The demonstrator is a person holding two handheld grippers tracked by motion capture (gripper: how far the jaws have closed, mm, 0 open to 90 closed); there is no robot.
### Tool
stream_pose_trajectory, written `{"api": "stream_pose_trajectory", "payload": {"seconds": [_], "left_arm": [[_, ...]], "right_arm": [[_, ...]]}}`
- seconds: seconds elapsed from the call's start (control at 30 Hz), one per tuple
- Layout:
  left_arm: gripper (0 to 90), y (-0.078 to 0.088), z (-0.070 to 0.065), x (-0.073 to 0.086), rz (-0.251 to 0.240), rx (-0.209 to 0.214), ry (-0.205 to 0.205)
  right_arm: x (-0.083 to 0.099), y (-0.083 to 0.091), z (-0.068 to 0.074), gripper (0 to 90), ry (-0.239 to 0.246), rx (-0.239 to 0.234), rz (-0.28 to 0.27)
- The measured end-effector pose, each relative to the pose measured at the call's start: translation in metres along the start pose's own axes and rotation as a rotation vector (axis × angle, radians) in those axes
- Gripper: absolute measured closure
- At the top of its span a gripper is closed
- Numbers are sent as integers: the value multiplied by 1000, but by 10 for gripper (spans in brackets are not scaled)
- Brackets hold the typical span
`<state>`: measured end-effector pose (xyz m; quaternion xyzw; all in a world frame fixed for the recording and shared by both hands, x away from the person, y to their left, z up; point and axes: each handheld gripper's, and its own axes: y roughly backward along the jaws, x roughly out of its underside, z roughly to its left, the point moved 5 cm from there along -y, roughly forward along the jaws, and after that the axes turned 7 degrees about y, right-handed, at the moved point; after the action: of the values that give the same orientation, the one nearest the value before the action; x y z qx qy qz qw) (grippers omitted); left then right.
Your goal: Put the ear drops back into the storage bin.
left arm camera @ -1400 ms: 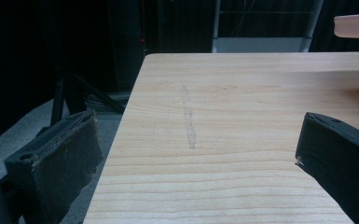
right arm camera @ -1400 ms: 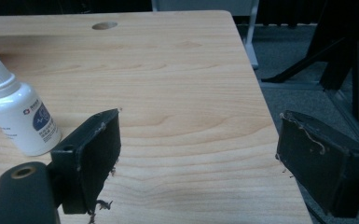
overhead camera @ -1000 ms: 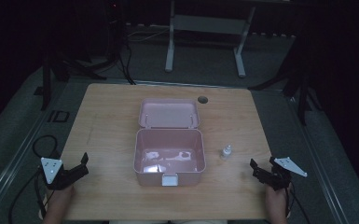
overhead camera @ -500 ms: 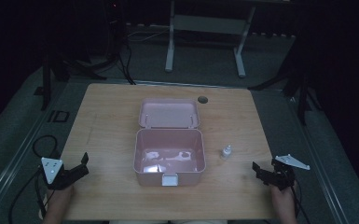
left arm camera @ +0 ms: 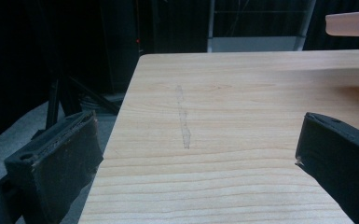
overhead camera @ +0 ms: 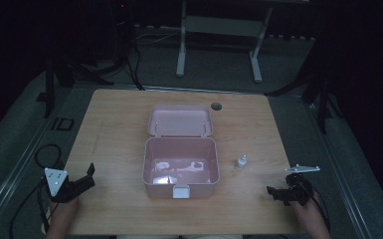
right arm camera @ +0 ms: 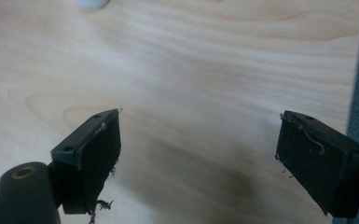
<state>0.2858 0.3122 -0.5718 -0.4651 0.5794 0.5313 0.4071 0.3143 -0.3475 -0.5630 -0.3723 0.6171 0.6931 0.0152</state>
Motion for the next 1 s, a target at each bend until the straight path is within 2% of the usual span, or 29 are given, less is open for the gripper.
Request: {"api": "stream_pose_trajectory", "payload": {"seconds": [0.23, 0.37, 0.47, 0.57, 0.73, 1.0], "left_arm": [[3, 0, 0, 0, 2, 1, 0], [3, 0, 0, 0, 3, 3, 0], [3, 0, 0, 0, 3, 3, 0], [3, 0, 0, 0, 4, 3, 0], [3, 0, 0, 0, 4, 4, 1], [3, 0, 0, 0, 4, 6, -1]], "right_arm": [[-3, 2, 12, 133, 54, -26, 117], [-5, 4, 16, 133, 111, -30, 200], [-7, 6, 18, 133, 131, -43, 247], [-8, 7, 21, 133, 179, -63, 302], [-12, 6, 25, 119, 257, -57, 385], [-18, 3, 29, 128, 374, -82, 473]]}}
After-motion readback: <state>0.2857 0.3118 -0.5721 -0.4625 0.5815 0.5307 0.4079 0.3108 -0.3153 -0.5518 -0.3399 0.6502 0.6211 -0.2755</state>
